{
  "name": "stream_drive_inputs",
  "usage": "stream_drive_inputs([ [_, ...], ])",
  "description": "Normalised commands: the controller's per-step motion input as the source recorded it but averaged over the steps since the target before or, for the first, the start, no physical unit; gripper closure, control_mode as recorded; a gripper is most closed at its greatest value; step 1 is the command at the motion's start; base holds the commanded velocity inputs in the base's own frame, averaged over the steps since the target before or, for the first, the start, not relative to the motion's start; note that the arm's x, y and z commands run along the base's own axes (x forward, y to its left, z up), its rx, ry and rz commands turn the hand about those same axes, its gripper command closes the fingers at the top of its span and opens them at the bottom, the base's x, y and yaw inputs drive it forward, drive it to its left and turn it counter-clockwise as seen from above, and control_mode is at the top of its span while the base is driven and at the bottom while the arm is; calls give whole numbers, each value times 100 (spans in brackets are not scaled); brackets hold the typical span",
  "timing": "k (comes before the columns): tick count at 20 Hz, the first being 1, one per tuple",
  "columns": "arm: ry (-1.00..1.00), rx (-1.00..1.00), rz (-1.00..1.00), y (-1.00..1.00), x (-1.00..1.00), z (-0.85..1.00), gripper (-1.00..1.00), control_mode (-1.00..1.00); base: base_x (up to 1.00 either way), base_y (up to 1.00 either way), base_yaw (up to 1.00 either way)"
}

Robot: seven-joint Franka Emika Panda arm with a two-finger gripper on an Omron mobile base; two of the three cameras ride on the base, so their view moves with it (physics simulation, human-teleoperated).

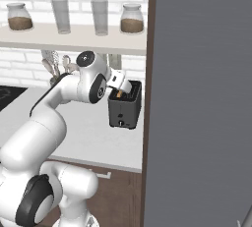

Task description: Start the toaster. Once the lever pops up, take the bread to the plate on the dining counter.

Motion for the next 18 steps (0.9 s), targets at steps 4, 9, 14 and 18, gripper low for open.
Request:
stream_drive_inputs([
  [4, 0, 0, 0, 0, 0, 0, -100, -100, 0, 0, 0],
  [9, 0, 0, 0, 0, 0, 0, -100, -100, 0, 0, 0],
  [14, 0, 0, 0, 0, 0, 0, -100, -100, 0, 0, 0],
  [18, 0, 0, 0, 0, 0, 0, -100, -100, 0, 0, 0],
])
